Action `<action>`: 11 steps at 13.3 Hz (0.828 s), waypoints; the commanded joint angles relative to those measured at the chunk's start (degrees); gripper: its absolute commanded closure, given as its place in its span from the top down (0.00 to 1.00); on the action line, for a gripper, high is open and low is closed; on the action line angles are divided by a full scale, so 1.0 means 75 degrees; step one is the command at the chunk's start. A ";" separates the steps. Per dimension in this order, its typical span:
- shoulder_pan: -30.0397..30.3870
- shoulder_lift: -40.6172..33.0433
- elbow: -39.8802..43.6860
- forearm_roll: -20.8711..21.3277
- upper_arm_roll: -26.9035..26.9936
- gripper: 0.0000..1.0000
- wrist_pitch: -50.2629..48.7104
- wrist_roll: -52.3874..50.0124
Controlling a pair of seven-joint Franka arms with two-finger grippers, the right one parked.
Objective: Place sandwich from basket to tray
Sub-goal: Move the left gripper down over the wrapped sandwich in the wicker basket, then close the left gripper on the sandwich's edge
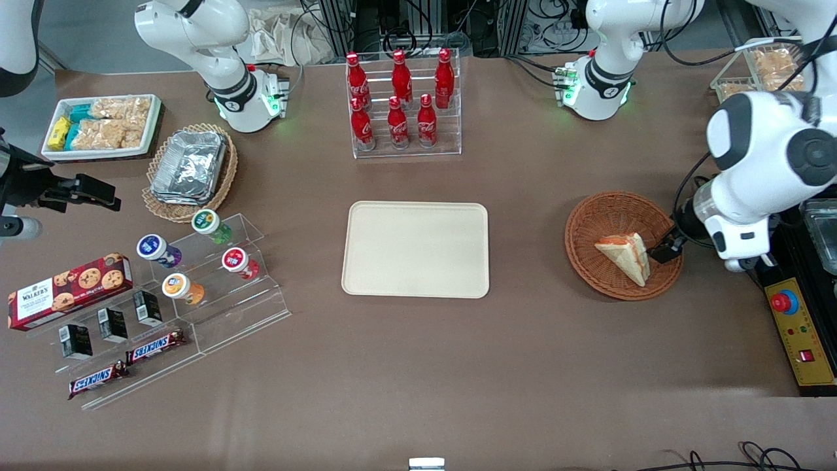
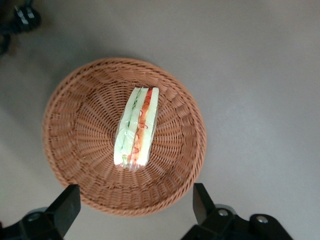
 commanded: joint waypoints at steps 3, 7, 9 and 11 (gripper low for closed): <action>0.0018 -0.0123 -0.1352 0.0000 0.0008 1.00 0.1418 -0.0381; 0.0041 -0.0006 -0.1950 0.0024 0.0020 1.00 0.2413 -0.0381; 0.0030 0.0088 -0.1950 0.0024 0.0020 1.00 0.2497 -0.0381; 0.0030 0.0170 -0.2055 0.0024 0.0020 1.00 0.2752 -0.0381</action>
